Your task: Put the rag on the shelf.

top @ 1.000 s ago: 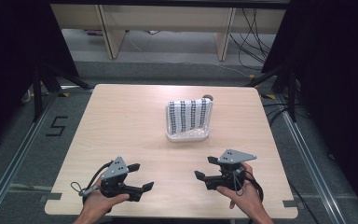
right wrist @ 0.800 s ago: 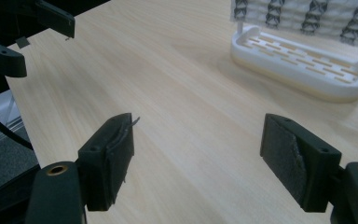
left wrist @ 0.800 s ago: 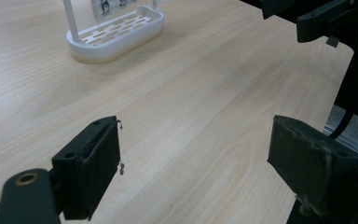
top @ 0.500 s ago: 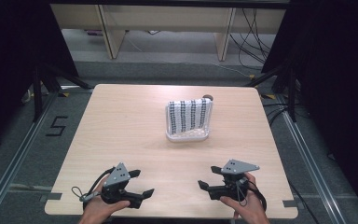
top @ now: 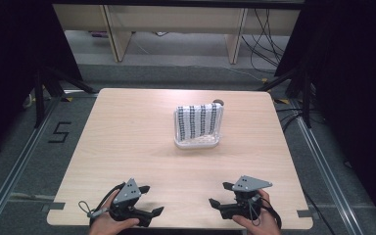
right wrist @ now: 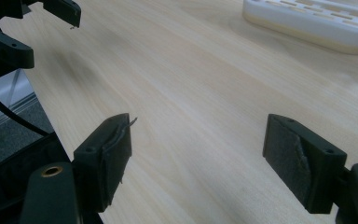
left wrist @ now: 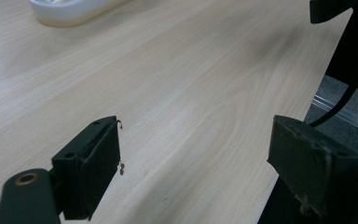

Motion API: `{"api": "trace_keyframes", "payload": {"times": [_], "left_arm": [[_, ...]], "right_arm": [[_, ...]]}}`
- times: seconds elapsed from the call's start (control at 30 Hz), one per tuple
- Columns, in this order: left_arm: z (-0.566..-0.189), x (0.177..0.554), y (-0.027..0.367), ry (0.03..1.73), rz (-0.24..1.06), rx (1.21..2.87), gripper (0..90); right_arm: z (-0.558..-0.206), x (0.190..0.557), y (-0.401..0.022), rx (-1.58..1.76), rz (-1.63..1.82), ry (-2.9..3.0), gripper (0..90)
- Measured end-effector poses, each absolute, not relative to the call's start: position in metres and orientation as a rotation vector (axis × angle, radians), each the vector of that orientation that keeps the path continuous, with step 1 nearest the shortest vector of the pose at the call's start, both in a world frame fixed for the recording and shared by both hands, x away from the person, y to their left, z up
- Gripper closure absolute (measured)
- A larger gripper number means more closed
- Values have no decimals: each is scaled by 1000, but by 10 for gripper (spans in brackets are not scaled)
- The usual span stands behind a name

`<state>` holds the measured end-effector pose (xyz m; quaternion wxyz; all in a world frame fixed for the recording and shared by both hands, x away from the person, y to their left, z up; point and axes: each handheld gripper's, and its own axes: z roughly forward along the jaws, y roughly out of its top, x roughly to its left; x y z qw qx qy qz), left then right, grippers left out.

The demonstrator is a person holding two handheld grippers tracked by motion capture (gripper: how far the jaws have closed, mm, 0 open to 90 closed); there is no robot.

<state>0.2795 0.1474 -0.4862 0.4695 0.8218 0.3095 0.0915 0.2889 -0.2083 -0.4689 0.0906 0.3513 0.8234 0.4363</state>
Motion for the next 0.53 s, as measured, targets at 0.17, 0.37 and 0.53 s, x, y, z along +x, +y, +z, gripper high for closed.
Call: {"api": "trace_keyframes", "payload": {"times": [0.17, 0.37, 0.53], "left_arm": [[-489, 281, 146, 754, 226, 2018, 159], [-489, 281, 146, 760, 221, 2022, 159], [-491, 282, 147, 752, 229, 2049, 159]], "right_arm": [[-470, 288, -210, 1078, 1290, 2440, 247], [-471, 291, -212, 1061, 1281, 2435, 246], [-473, 291, -212, 1073, 1298, 2457, 246]]}}
